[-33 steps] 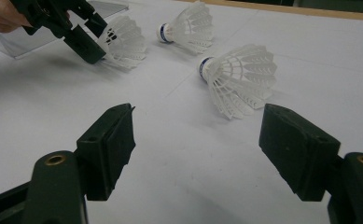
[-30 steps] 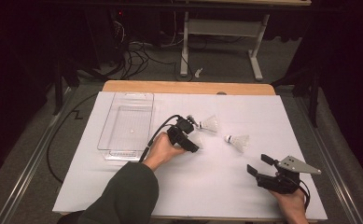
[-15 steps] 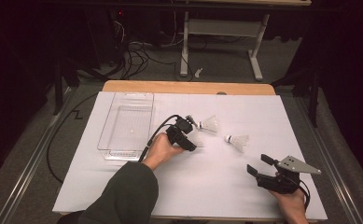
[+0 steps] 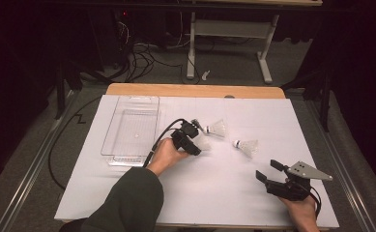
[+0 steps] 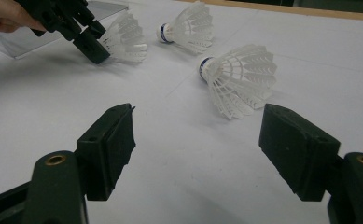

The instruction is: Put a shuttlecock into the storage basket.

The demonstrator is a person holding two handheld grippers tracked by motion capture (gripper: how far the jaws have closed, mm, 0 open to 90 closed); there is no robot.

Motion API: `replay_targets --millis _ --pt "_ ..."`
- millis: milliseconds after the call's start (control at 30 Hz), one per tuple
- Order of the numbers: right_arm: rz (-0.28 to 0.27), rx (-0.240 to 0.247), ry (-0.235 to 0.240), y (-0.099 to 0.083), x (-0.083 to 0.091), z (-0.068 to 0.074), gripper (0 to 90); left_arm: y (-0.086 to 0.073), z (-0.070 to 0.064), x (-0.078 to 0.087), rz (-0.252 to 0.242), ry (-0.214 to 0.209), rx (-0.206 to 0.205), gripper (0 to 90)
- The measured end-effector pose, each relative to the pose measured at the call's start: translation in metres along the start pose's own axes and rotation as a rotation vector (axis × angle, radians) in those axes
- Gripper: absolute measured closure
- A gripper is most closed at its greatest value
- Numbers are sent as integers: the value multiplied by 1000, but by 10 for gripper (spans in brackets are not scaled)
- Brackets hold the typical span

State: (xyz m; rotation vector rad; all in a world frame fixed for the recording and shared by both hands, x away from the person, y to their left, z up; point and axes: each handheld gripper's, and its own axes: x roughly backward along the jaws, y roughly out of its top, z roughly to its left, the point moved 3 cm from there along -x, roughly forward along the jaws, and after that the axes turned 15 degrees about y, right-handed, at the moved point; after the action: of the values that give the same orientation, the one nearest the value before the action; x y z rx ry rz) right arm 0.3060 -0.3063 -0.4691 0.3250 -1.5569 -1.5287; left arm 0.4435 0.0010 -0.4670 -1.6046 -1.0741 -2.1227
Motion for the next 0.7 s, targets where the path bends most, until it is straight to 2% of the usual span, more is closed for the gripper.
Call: replay_targets --millis 700 --pt "-2 0 1 0 0 0 271 -2 2 0 22 7 9 643"
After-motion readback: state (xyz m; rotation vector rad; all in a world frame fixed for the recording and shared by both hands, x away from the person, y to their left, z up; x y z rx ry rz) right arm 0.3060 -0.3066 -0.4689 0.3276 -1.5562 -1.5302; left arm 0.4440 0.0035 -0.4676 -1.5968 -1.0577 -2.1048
